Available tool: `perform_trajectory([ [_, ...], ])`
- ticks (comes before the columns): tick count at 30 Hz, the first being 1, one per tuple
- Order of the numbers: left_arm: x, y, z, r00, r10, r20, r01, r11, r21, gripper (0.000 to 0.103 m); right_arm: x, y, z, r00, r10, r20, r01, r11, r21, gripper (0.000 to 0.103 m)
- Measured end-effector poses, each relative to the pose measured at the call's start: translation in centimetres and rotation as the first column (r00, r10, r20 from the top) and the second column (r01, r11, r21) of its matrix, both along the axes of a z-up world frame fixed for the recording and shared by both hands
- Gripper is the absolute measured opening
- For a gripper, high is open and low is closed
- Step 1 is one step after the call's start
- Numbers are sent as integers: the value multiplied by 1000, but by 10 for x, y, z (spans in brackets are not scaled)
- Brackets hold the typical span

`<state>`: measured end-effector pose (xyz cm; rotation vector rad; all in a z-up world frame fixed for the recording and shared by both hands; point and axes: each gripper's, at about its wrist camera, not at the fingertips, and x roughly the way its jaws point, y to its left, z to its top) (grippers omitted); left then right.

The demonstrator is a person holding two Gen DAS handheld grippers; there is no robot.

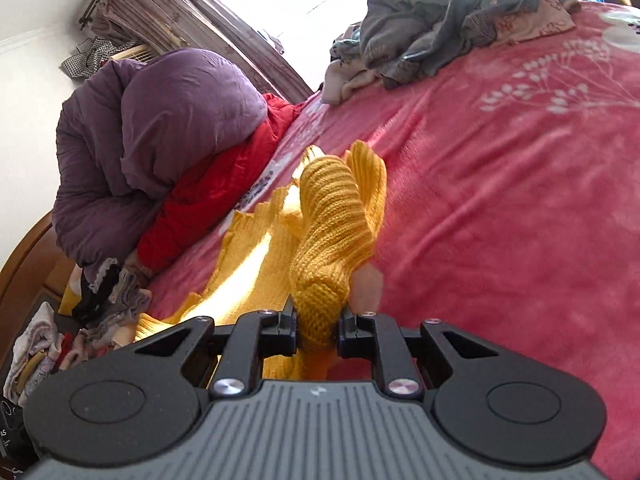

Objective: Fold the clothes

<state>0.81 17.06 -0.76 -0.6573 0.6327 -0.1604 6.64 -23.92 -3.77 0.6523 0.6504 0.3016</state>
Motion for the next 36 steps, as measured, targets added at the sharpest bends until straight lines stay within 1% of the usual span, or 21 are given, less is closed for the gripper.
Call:
perform_trajectory([
  [2, -7, 0, -4, 1000, -15, -16, 15, 1000, 22, 8, -8, 0, -8, 1000, 1, -20, -1, 1000, -10, 19],
  [8, -27, 2, -8, 998, -33, -47, 35, 999, 38, 8, -31, 1, -31, 997, 4, -79, -7, 999, -38, 19],
  [10, -31, 2, -8, 998, -36, -48, 38, 998, 41, 8, -36, 1, -30, 997, 6, -83, -9, 999, -37, 19],
  [14, -37, 0, -8, 997, -44, -67, 47, 998, 51, 8, -40, 3, -31, 995, -2, -97, -4, 998, -68, 19],
  [15, -38, -1, -8, 996, -46, -75, 51, 997, 61, 8, -42, 3, -31, 995, -4, -100, -3, 997, -76, 19],
  [17, -36, -5, -11, 992, -44, -117, 56, 993, 107, 11, -44, 4, -31, 994, -8, -107, -1, 996, -91, 20],
  [18, -33, -7, -15, 989, -38, -145, 56, 990, 128, 18, -45, 4, -31, 994, -11, -111, 0, 995, -99, 24],
  [19, -31, -8, -18, 985, -33, -171, 57, 989, 137, 32, -46, 4, -31, 993, -13, -114, 1, 994, -106, 25],
  [21, -32, -6, -21, 983, -14, -183, 40, 990, 138, 40, -48, 5, -31, 992, -17, -121, 2, 993, -122, 27],
  [22, -33, -3, -20, 985, -3, -175, 26, 991, 131, 42, -49, 5, -31, 992, -19, -125, 3, 992, -129, 28],
  [23, -35, 0, -19, 986, 10, -166, 10, 993, 120, 44, -50, 6, -31, 992, -22, -128, 4, 991, -137, 33],
  [24, -37, 4, -19, 987, 26, -158, -9, 995, 103, 49, -52, 5, -30, 991, -27, -128, 8, 990, -144, 41],
  [25, -38, 9, -18, 988, 41, -150, -28, 996, 85, 52, -55, 3, -28, 992, -42, -116, 25, 989, -146, 46],
  [26, -40, 12, -18, 988, 56, -145, -47, 996, 70, 52, -57, 1, -26, 993, -55, -109, 39, 989, -141, 52],
  [27, -41, 16, -19, 987, 72, -143, -64, 996, 56, 52, -59, -3, -24, 992, -73, -101, 59, 989, -135, 54],
  [30, -45, 32, -19, 982, 139, -128, -141, 990, -5, 52, -62, -14, -20, 989, -121, -80, 112, 988, -108, 57],
  [32, -46, 43, -20, 974, 190, -125, -197, 979, -52, 52, -60, -26, -21, 986, -149, -79, 145, 988, -59, 57],
  [34, -45, 57, -24, 959, 247, -139, -263, 958, -112, 52, -57, -38, -26, 981, -171, -93, 172, 985, 5, 57],
  [36, -40, 72, -32, 940, 296, -170, -326, 927, -188, 52, -54, -50, -32, 977, -183, -111, 191, 979, 69, 57],
])
